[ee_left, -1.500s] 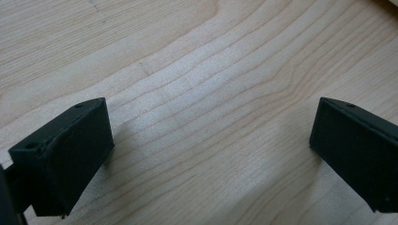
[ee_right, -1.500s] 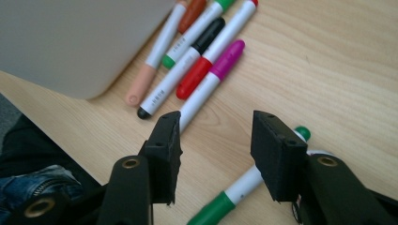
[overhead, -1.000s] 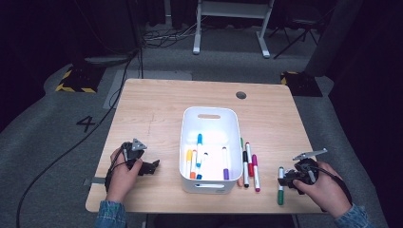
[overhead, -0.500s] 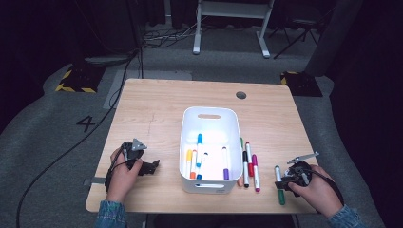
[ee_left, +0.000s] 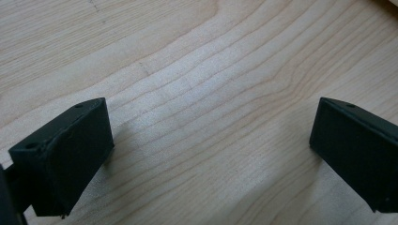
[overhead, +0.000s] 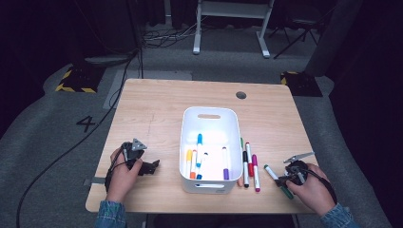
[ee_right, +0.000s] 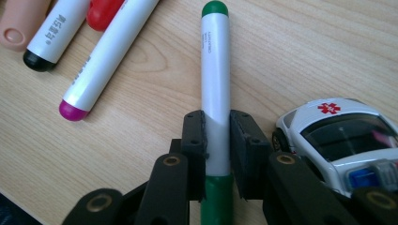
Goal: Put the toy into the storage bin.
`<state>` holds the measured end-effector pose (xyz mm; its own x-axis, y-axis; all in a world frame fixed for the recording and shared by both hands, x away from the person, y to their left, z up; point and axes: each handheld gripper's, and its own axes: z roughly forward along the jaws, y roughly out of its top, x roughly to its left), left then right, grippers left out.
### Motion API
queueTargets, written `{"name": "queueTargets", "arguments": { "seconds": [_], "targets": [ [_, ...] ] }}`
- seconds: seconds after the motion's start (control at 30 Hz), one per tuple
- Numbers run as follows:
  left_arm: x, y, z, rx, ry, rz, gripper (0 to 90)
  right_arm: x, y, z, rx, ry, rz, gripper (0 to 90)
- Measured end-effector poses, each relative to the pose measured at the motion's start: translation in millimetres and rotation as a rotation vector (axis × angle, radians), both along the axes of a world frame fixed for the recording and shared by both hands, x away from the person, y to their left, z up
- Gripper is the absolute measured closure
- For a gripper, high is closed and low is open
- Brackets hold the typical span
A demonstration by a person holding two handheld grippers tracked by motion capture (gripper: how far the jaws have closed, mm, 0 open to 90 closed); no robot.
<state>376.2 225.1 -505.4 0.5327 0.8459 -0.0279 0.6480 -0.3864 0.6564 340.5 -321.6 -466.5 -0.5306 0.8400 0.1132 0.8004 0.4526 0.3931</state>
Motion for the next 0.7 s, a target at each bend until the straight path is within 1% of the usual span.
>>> {"name": "queueTargets", "arguments": {
  "seconds": [0.1,0.13,0.2,0.23,0.27,0.3,0.43,0.5,0.7],
  "targets": [
    [0.1,0.2,0.2,0.005,-0.004,0.002,0.0,0.9,-2.0,-0.5,0.022,0.007,0.000,77.2],
    [0.1,0.2,0.1,0.003,-0.003,0.001,0.0,0.9,-2.1,0.3,0.033,0.015,-0.011,77.2],
    [0.0,0.0,0.0,0.000,-0.001,0.000,0.0,1.4,-3.1,1.4,0.048,0.012,-0.008,77.2],
    [0.1,0.2,0.2,0.005,-0.004,0.002,0.0,1.7,-3.9,2.4,0.050,0.003,-0.004,77.2],
    [0.1,0.2,0.1,0.004,-0.003,0.001,0.0,1.5,-3.6,3.5,0.057,0.004,-0.010,77.2],
    [0.0,0.0,0.0,0.000,0.000,0.000,0.0,1.6,-4.0,5.1,0.062,0.000,-0.004,77.2],
    [0.1,0.2,0.2,0.006,-0.005,0.002,0.0,1.5,-3.4,11.8,0.093,-0.007,-0.003,77.2],
    [0.0,0.1,0.0,0.001,-0.001,0.000,0.0,1.8,-2.5,15.9,0.104,-0.018,0.012,77.2],
    [0.0,0.0,0.0,0.001,-0.001,0.000,0.0,0.1,1.3,29.4,0.166,-0.036,0.041,77.2]
  ]
}}
